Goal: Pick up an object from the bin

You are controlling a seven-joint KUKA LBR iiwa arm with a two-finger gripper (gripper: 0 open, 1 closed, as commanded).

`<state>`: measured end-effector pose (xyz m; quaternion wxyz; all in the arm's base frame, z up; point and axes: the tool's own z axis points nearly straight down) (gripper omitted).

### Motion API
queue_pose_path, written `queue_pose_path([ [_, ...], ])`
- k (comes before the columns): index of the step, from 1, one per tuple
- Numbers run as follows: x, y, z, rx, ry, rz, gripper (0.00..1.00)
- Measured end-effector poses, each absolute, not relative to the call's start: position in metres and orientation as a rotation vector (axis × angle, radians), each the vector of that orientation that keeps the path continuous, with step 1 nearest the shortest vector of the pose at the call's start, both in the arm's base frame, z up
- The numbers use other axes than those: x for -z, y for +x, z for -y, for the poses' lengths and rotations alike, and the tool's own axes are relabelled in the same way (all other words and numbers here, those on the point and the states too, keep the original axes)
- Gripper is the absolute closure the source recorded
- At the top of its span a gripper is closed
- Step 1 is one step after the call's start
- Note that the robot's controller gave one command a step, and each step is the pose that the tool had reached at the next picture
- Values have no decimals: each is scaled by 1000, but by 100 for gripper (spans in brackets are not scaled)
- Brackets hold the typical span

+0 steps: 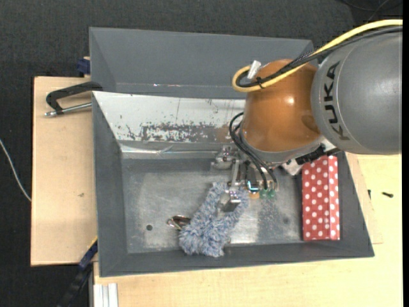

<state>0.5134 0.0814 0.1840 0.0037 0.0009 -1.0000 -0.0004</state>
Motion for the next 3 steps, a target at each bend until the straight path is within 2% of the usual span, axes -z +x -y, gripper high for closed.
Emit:
queue_pose_path([
  [1, -188, 515, -81, 3, 1, 3143, 0],
  [2, -172, 514, -83, 1, 513, 3103, 0],
  [3, -125, 511, -78, 2, 948, 2994, 0],
])
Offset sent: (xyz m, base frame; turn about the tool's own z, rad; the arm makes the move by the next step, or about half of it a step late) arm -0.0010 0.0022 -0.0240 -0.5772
